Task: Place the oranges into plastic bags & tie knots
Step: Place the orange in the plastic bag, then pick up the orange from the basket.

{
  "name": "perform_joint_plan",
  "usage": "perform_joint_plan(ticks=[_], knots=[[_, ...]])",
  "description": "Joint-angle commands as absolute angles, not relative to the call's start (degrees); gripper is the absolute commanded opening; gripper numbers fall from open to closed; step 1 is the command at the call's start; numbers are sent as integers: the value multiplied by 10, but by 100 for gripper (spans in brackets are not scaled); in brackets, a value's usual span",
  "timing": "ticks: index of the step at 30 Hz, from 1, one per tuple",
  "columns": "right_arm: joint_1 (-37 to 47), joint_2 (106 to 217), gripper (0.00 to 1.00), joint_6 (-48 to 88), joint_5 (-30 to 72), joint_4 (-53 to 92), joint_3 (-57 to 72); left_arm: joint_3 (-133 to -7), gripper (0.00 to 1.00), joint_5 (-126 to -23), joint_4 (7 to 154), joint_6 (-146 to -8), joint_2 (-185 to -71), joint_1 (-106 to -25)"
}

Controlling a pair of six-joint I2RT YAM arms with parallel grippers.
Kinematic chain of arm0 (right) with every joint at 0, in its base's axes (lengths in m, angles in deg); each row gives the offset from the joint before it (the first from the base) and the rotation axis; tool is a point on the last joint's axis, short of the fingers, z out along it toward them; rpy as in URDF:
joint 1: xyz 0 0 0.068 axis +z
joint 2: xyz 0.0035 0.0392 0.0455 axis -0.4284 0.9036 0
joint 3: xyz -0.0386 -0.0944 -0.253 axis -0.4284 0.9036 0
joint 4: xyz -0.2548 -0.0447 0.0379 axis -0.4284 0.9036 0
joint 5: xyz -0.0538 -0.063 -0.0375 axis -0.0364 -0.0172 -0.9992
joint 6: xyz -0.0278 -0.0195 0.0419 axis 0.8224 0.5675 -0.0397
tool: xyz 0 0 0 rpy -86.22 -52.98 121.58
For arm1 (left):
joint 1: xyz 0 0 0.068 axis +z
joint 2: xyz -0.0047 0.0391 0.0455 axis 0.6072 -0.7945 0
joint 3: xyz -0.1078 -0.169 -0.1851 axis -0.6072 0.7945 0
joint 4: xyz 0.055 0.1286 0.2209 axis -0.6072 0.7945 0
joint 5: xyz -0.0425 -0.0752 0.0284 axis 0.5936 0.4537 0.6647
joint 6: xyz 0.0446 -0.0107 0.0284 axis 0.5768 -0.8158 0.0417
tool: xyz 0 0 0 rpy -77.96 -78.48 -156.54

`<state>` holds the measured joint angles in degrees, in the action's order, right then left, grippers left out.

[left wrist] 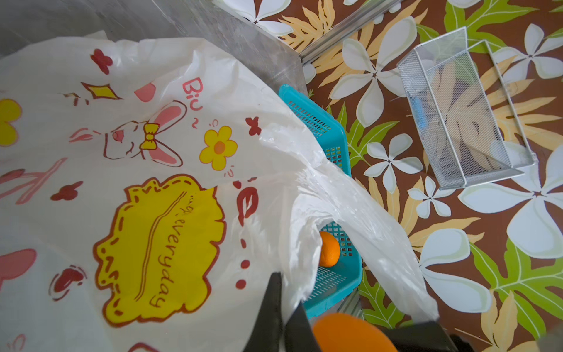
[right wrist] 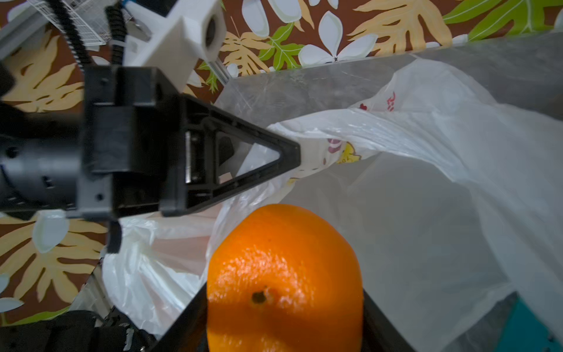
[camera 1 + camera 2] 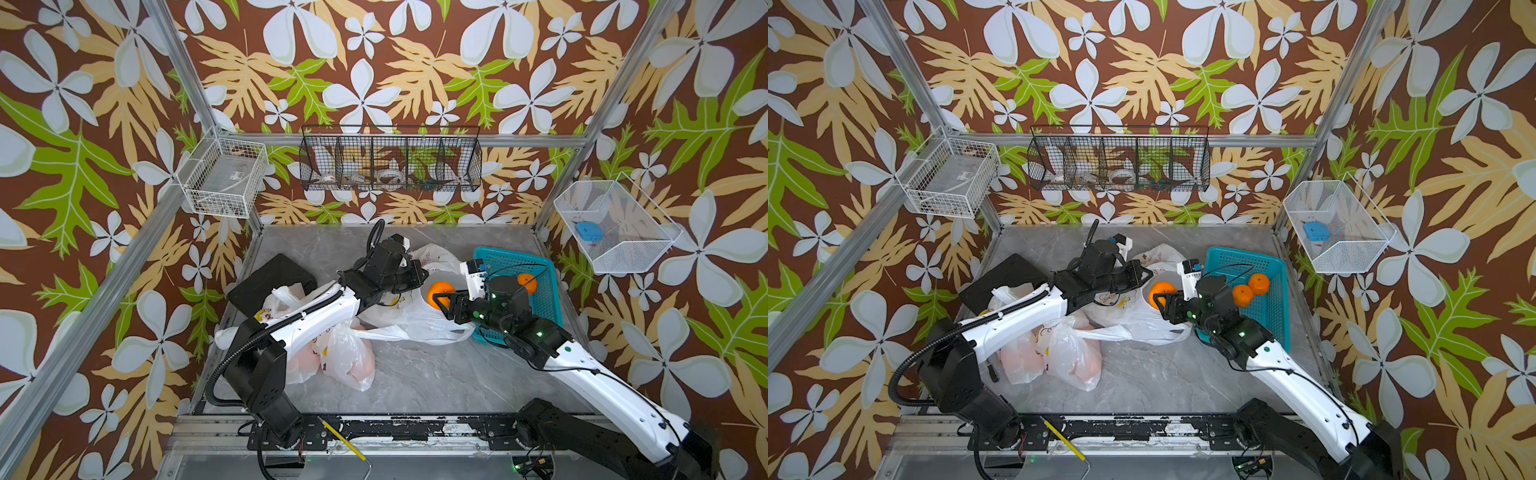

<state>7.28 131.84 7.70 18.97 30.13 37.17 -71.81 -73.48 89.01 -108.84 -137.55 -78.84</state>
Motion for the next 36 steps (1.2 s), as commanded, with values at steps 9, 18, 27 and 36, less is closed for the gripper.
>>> perform_joint_plan(ticks=[9,18,27,36], knots=[[72,1420,83,105,159,246,350,-724,0,-721,892,-1094,-1354,-790],[71,1302,90,124,171,353,305,-733,0,-740,886,-1115,-1387,-789],[-46,1226,99,172,133,451,264,-708,0,-763,881,-1125,-1393,-772],[-288,1363,99,215,145,417,376,-685,0,-752,853,-1130,-1365,-769]])
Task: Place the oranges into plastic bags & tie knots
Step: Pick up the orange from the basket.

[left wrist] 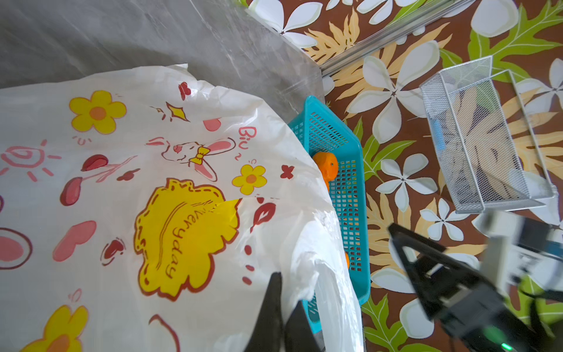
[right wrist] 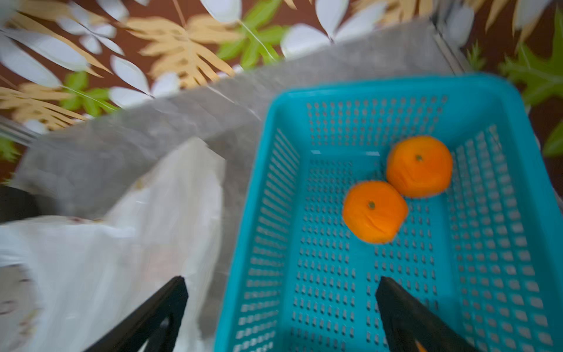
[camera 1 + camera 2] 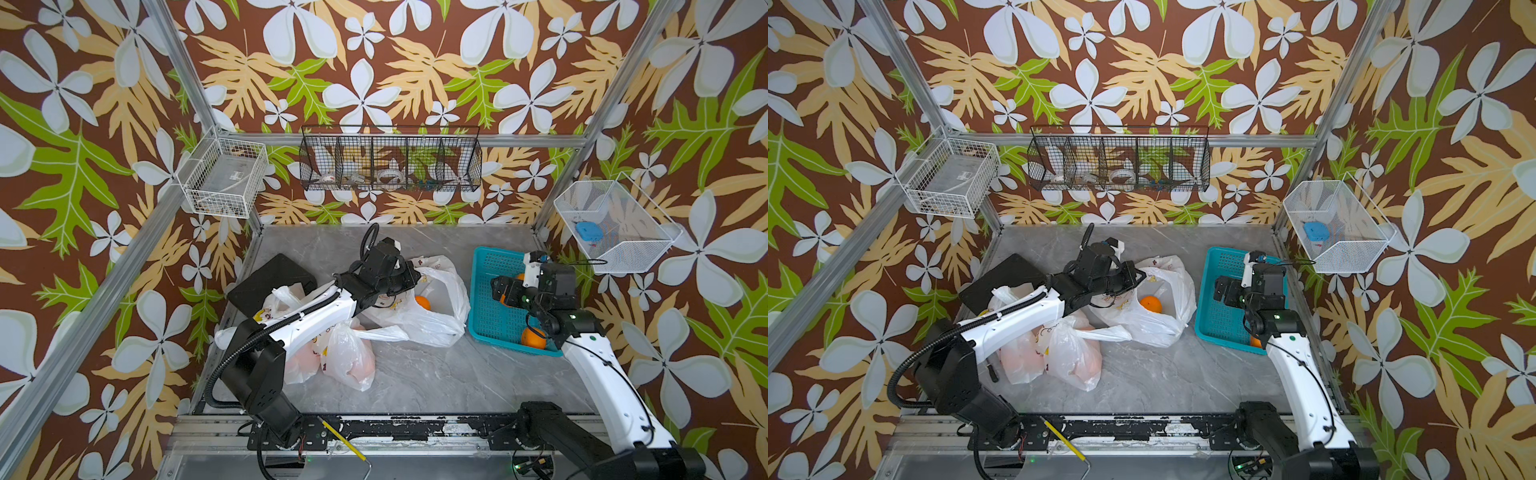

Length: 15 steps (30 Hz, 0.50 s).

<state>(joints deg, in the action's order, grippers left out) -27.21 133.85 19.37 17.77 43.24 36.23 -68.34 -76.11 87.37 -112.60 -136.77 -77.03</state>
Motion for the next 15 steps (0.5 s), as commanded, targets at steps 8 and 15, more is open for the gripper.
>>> perform_joint_plan(ticks=[8,15], knots=[[-325,1528,99,191,90,309,395,-688,0,-741,856,-1121,-1365,-769],[-325,1657,99,163,64,253,356,-686,0,-745,861,-1115,-1356,-770]])
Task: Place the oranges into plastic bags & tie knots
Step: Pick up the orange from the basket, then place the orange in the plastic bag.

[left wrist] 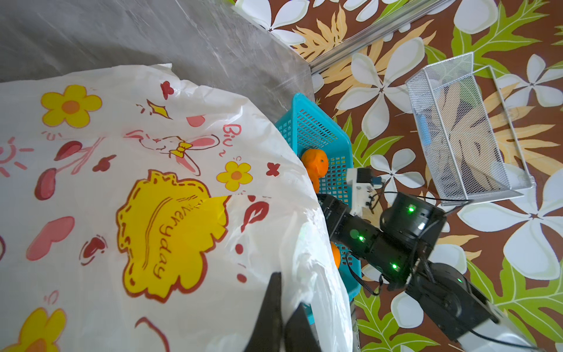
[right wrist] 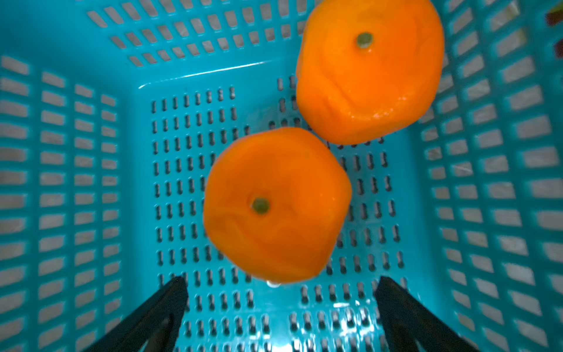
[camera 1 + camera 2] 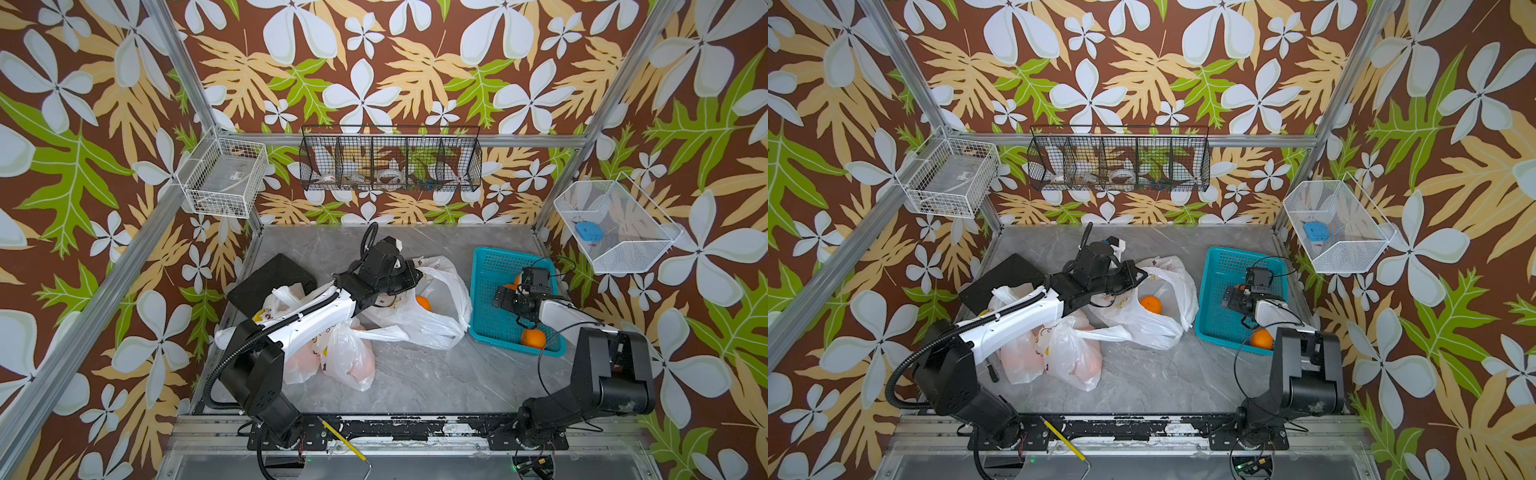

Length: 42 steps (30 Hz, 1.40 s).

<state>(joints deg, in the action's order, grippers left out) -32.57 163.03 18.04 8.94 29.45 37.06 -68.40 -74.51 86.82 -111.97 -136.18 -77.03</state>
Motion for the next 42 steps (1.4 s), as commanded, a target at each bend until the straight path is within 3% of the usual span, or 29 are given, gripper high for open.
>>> perform_joint_plan(ticks=[1,4,8,12,15,19,23,27,32,36,42], knots=[[-325,1671,100,162,60,252,347,-686,0,-745,861,-1115,-1355,-769],[-325,1703,95,160,72,235,329,-686,0,-745,862,-1115,-1352,-770],[-325,1714,76,165,76,239,316,-687,0,-747,867,-1114,-1353,-769],[-324,1668,64,179,95,264,330,-688,0,-747,872,-1110,-1356,-769],[-319,1593,61,194,111,296,356,-688,0,-751,876,-1106,-1356,-769],[-271,1462,61,202,157,365,371,-689,0,-745,879,-1102,-1358,-769],[-162,1345,61,174,195,412,356,-692,0,-724,880,-1076,-1364,-770],[-32,1297,61,122,165,420,331,-686,0,-733,880,-1073,-1362,-769],[89,1336,61,81,148,364,334,-687,0,-731,883,-1074,-1360,-769],[118,1398,62,65,137,306,350,-687,0,-727,883,-1081,-1359,-770],[118,1496,79,92,106,242,328,-686,0,-730,882,-1091,-1359,-769]])
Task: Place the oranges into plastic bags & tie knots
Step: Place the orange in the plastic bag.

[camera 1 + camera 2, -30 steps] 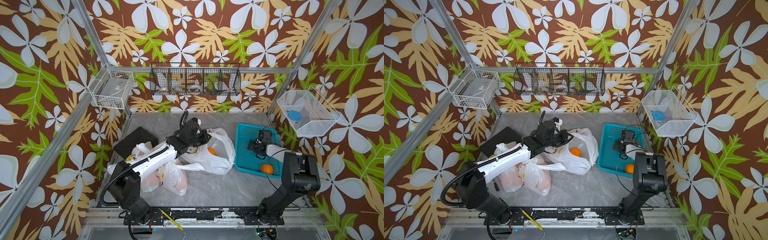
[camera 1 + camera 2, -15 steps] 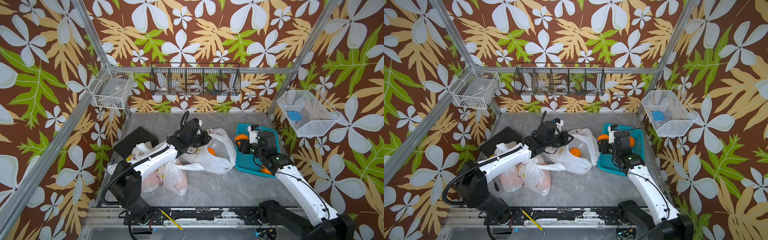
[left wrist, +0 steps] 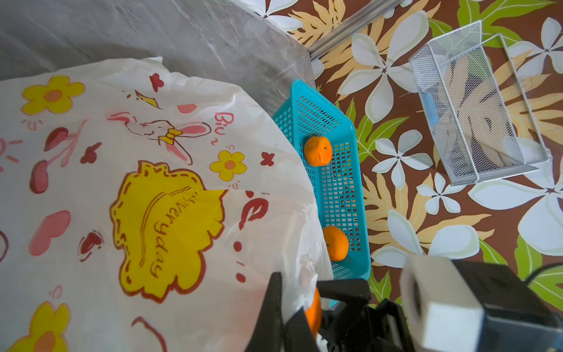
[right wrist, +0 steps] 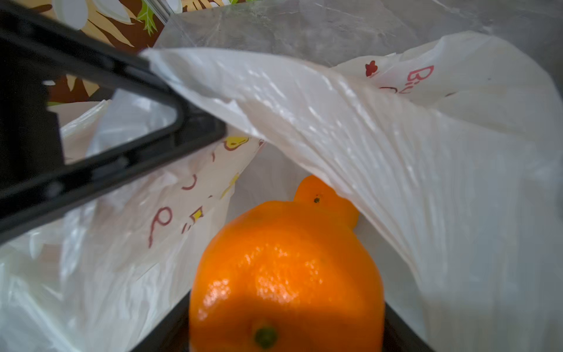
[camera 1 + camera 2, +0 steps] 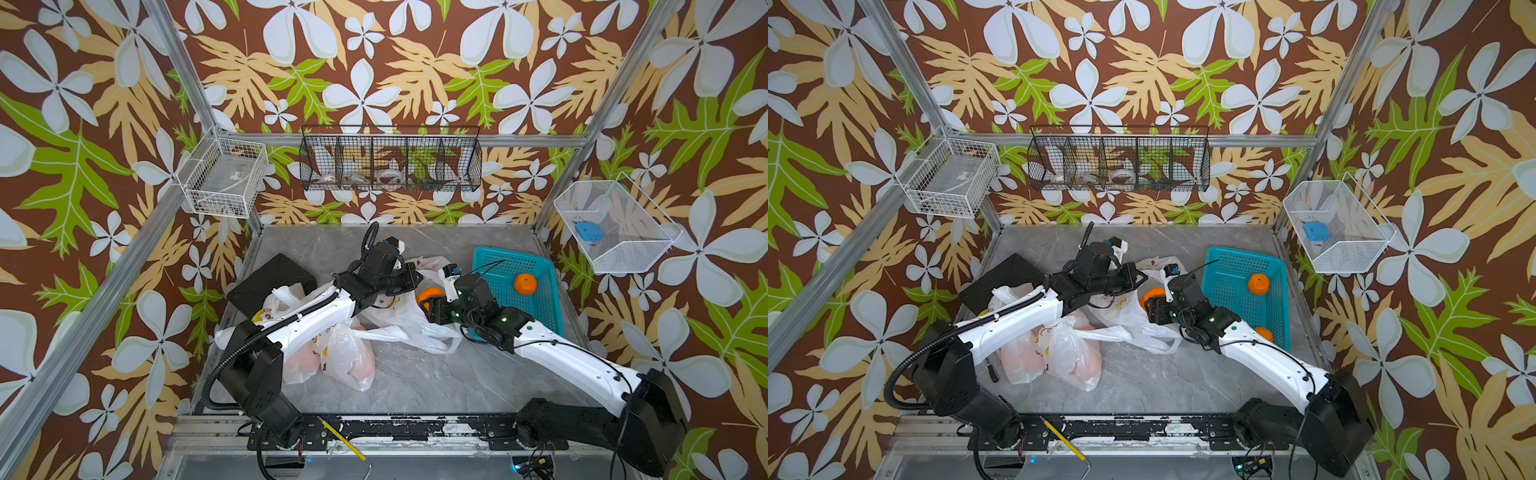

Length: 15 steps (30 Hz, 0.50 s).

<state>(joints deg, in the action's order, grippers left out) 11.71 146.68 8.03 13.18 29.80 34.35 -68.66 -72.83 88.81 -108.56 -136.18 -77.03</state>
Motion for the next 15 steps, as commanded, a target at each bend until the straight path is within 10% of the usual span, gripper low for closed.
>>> perform_joint_plan(ticks=[1,15], knots=[[117,1510,82,94,105,243,321,-686,0,-732,882,-1092,-1359,-770],[95,1354,91,141,50,414,297,-694,0,-743,876,-1104,-1377,-764]])
